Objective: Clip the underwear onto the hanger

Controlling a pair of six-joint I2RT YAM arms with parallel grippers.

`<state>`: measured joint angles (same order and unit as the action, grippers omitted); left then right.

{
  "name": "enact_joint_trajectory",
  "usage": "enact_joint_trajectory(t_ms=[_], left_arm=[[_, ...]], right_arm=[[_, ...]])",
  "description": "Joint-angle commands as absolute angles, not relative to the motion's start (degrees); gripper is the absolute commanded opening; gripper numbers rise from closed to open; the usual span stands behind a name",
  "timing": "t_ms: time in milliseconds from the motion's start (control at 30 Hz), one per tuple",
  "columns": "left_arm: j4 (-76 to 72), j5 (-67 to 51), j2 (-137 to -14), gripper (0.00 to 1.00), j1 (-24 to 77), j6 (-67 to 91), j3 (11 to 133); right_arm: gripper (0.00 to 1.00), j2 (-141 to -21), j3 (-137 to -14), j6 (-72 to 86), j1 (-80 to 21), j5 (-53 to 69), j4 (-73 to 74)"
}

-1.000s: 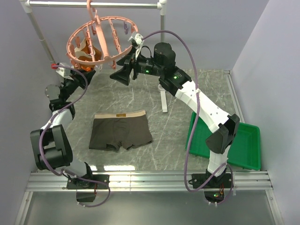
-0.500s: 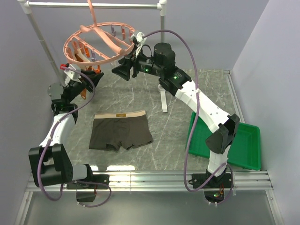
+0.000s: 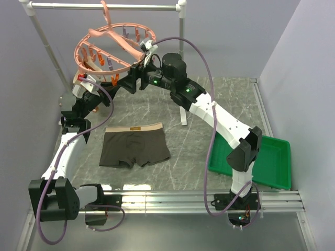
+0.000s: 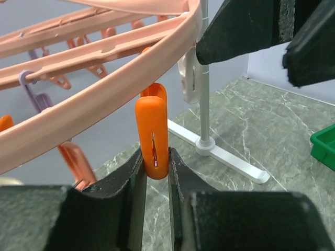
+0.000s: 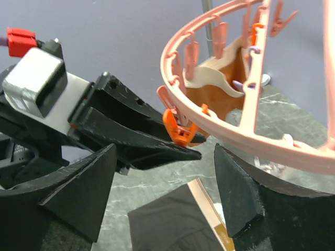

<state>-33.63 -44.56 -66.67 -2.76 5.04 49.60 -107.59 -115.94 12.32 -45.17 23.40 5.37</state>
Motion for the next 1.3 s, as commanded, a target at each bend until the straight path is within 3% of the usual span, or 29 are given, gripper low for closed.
enact_joint_trajectory(t_ms=[0,367,867,1267], left_arm=[[-31.03,-44.56,-65.3,0.0,-1.76,2.03,49.4],[-29.71,-43.51,-64.34,0.0,-0.44,0.7,49.04],[-26.02,-42.1,-63.72,0.01,1.58,-2.81,49.13],[-21.45,-39.64,-65.13,0.01,3.43,-6.59,51.33]], right_arm=[[0.83,-108.63,-116.8,17.22,-45.26,20.92,2.02],[0.85,-114.34,-122.96,31.11,-44.56,22.41,5.45],[0.83,-117.07,-123.84,32.87,-44.47,20.13,0.97],[0.67,-118.83,-126.91,30.5,-44.82,17.75,1.23]])
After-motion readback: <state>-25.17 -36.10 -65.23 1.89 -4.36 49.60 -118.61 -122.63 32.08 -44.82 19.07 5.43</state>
